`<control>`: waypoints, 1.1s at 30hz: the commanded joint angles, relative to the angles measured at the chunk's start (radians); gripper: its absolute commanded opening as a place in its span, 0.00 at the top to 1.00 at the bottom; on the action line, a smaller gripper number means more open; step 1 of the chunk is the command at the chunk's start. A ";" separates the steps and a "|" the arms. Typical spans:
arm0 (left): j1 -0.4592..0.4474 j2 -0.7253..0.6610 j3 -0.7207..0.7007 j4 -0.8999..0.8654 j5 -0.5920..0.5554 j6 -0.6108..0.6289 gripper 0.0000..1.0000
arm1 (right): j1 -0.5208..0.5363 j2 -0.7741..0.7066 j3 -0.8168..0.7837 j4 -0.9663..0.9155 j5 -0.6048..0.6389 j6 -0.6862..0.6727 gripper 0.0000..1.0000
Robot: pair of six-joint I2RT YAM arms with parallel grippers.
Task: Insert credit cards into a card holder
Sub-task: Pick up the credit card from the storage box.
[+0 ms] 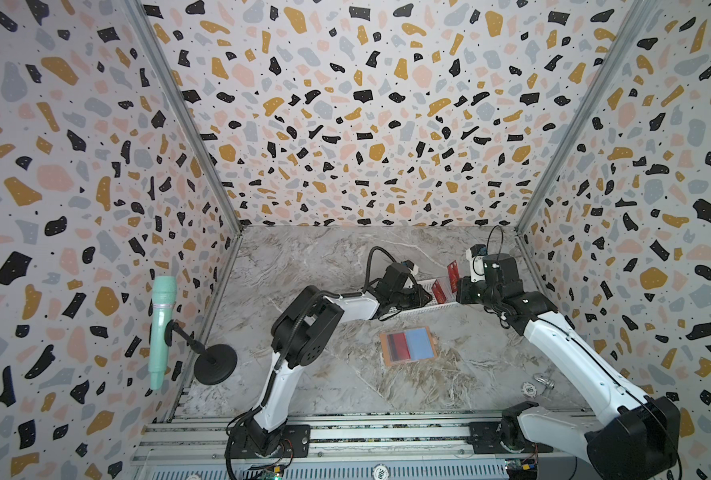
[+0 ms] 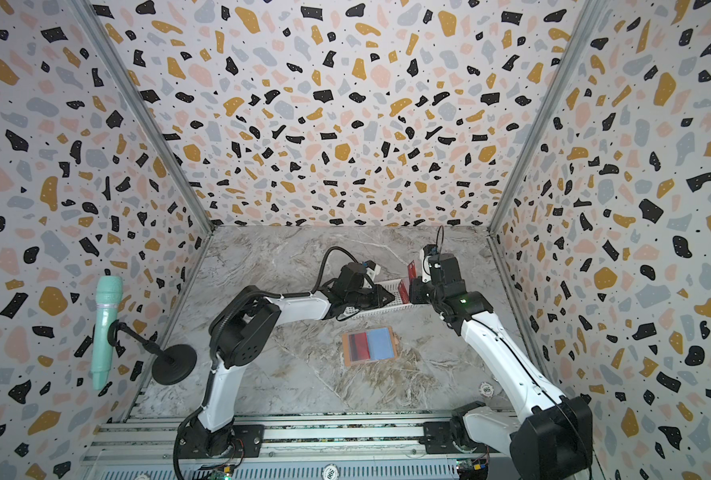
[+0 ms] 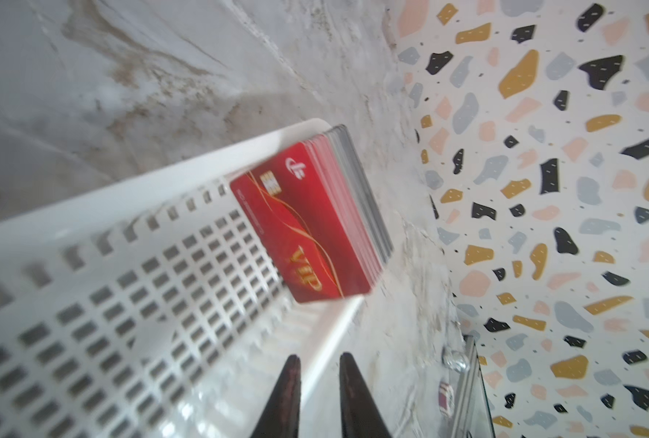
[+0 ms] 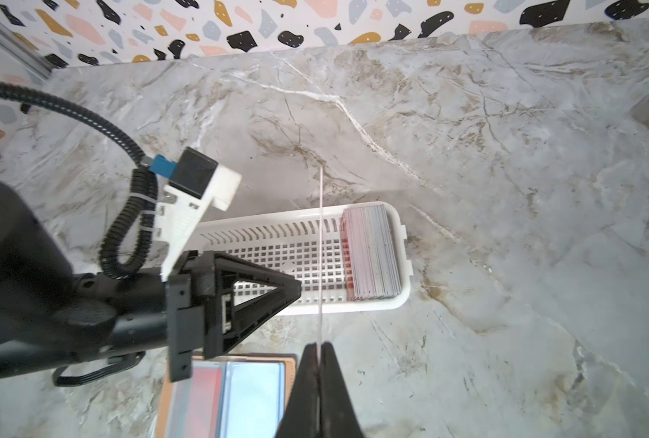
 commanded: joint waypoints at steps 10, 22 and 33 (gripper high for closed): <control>-0.002 -0.358 -0.489 0.697 0.053 -0.229 0.73 | 0.000 -0.257 -0.157 0.138 -0.291 0.156 0.98; -0.007 -0.439 -0.579 0.889 0.086 -0.361 0.68 | 0.002 -0.407 -0.263 0.315 -0.504 0.304 0.98; -0.025 -0.422 -0.570 1.007 0.104 -0.427 0.69 | 0.002 -0.391 -0.320 0.447 -0.616 0.392 0.98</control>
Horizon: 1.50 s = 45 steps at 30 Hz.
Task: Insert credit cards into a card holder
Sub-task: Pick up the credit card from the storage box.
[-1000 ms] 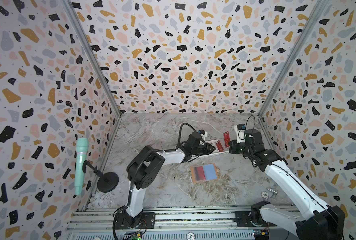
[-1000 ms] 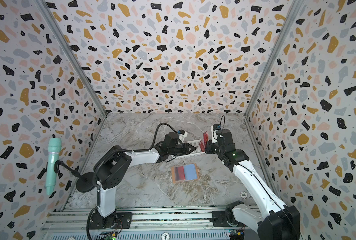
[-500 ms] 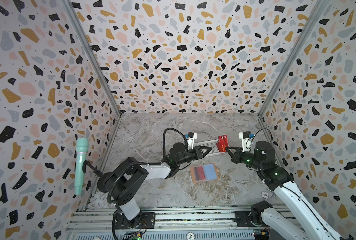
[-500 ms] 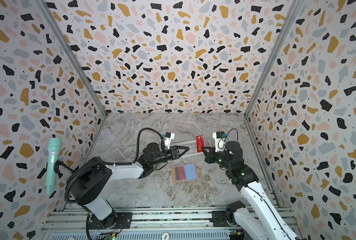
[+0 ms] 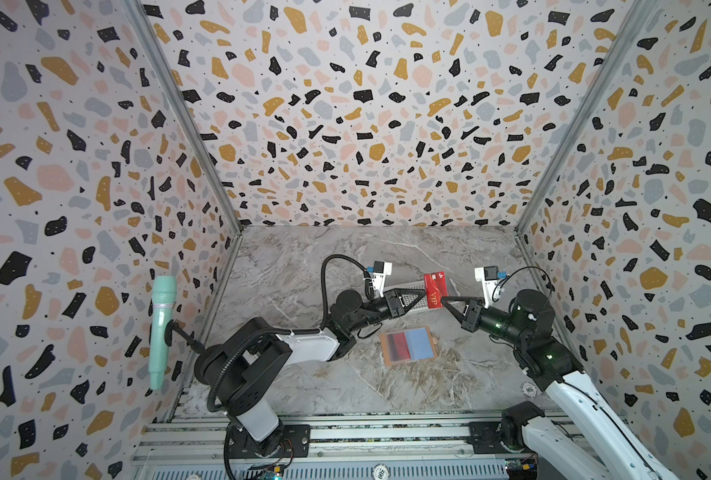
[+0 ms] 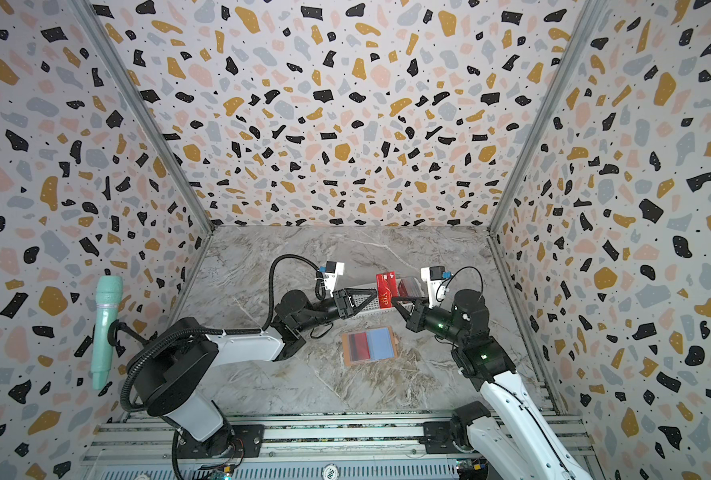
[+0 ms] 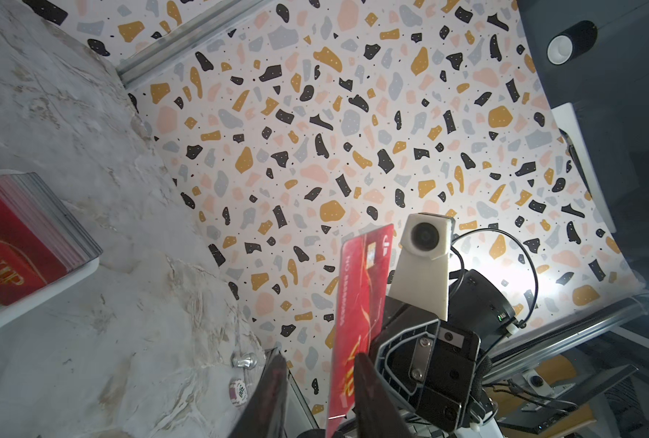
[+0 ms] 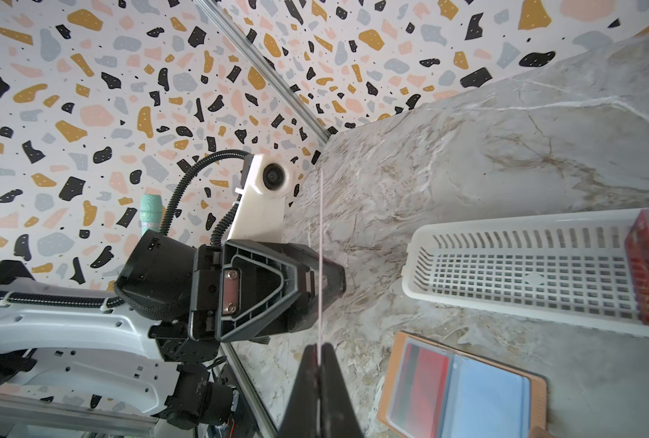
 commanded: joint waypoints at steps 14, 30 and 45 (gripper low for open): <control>-0.015 0.010 0.028 0.111 0.060 -0.019 0.88 | 0.002 0.037 -0.025 0.081 -0.067 0.048 0.94; -0.010 -0.068 0.022 -0.226 0.001 0.177 1.00 | 0.046 0.067 0.043 -0.131 0.143 -0.066 0.56; -0.018 -0.181 -0.191 -0.257 -0.115 0.181 1.00 | 0.407 0.087 -0.023 -0.338 0.651 -0.049 0.51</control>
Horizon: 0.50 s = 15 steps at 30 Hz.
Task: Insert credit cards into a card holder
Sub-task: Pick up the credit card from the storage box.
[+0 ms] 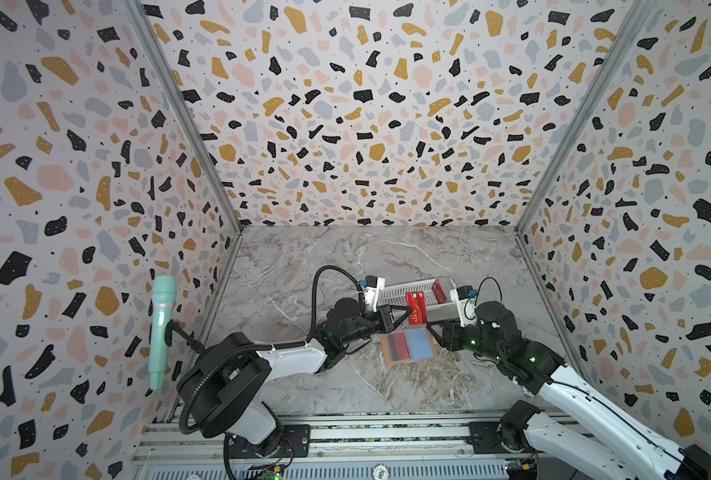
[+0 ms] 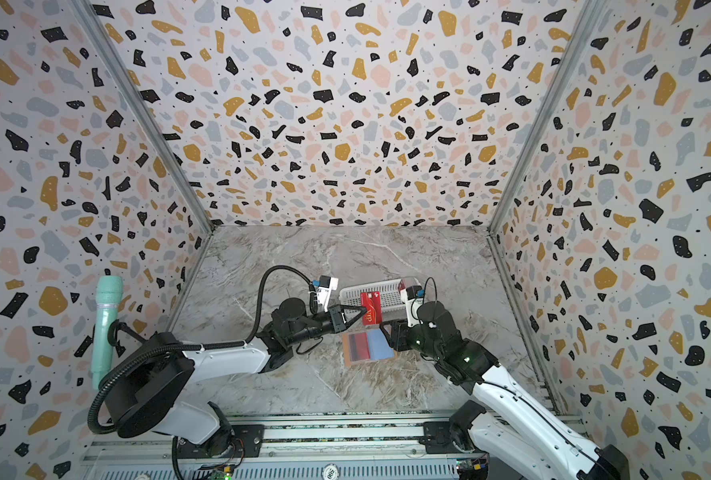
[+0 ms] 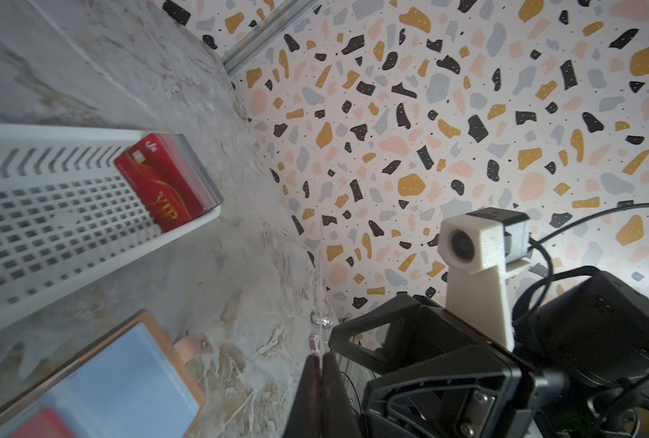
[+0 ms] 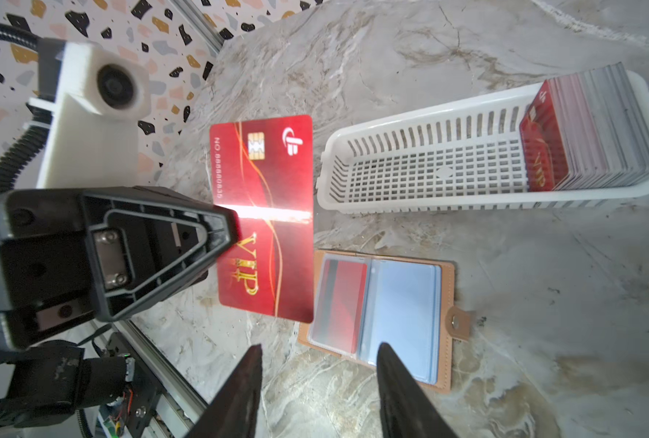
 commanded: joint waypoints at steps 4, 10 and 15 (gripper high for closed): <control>-0.021 -0.057 -0.082 0.048 -0.060 -0.003 1.00 | 0.087 0.055 -0.041 -0.020 0.141 0.037 0.52; -0.046 -0.078 -0.112 0.039 -0.103 -0.007 1.00 | 0.101 0.076 -0.094 0.018 0.103 0.052 0.53; -0.073 -0.086 -0.122 0.001 -0.131 -0.001 1.00 | 0.122 0.103 -0.120 0.002 0.089 0.058 0.53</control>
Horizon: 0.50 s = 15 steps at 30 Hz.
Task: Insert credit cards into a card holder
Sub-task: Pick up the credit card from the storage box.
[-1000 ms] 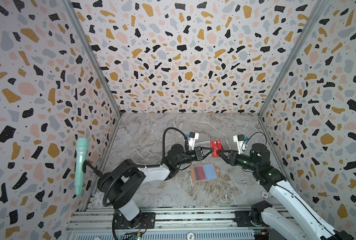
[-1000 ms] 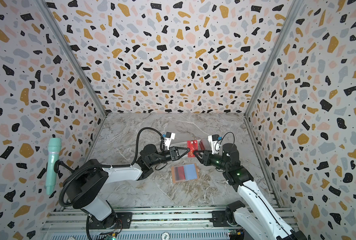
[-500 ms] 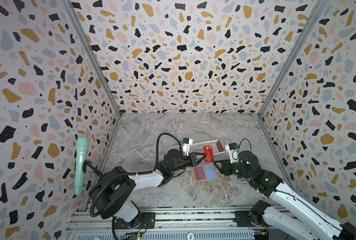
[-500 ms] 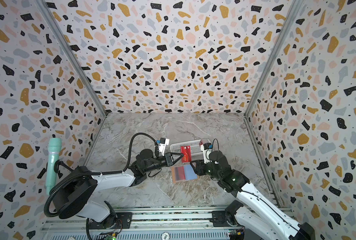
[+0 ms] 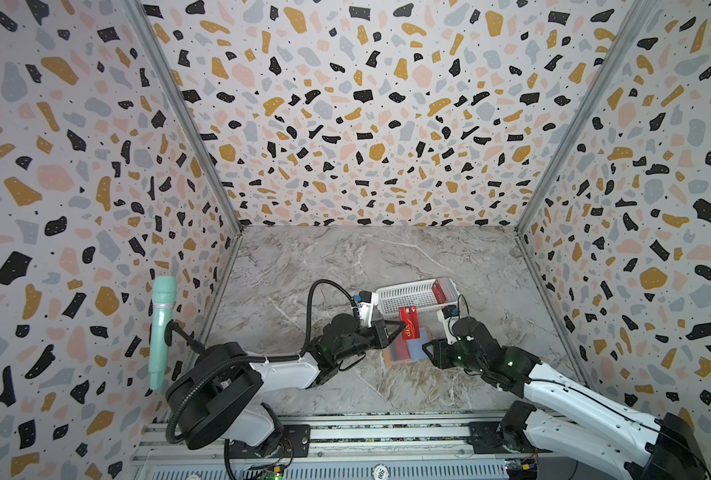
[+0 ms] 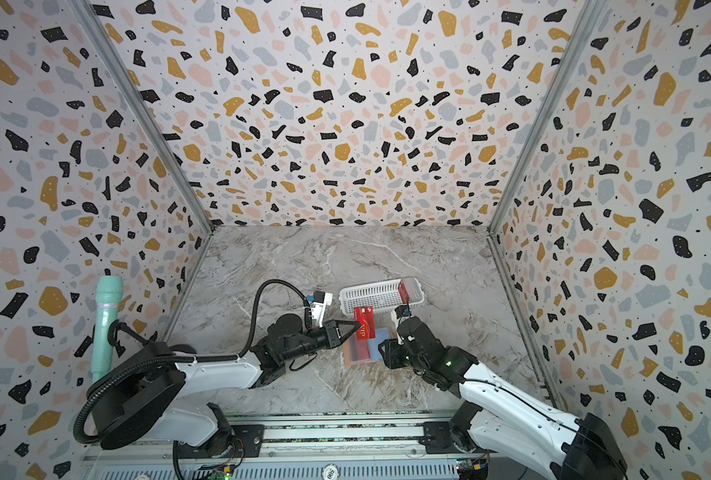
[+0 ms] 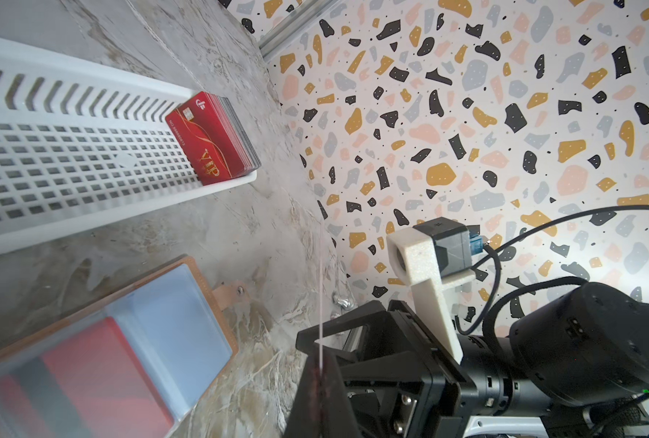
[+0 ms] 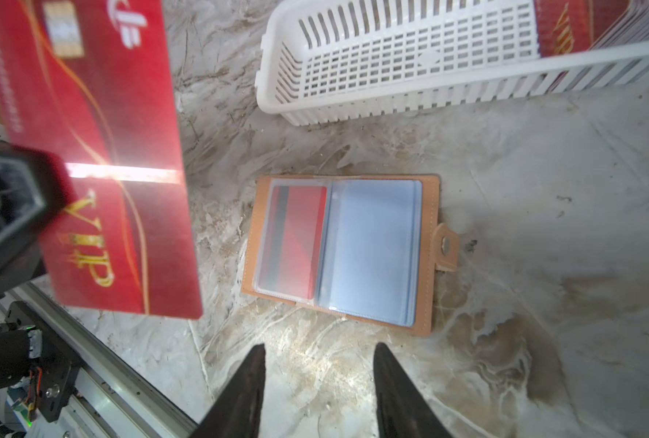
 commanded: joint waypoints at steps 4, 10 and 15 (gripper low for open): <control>-0.016 -0.025 -0.028 0.016 -0.043 0.004 1.00 | 0.022 0.022 -0.028 0.004 -0.008 0.018 0.53; -0.024 -0.025 -0.049 0.040 -0.059 -0.005 1.00 | 0.029 0.039 -0.056 0.011 -0.018 0.021 0.55; -0.033 -0.036 -0.057 0.014 -0.076 -0.005 1.00 | 0.030 0.048 -0.072 0.018 -0.006 0.031 0.58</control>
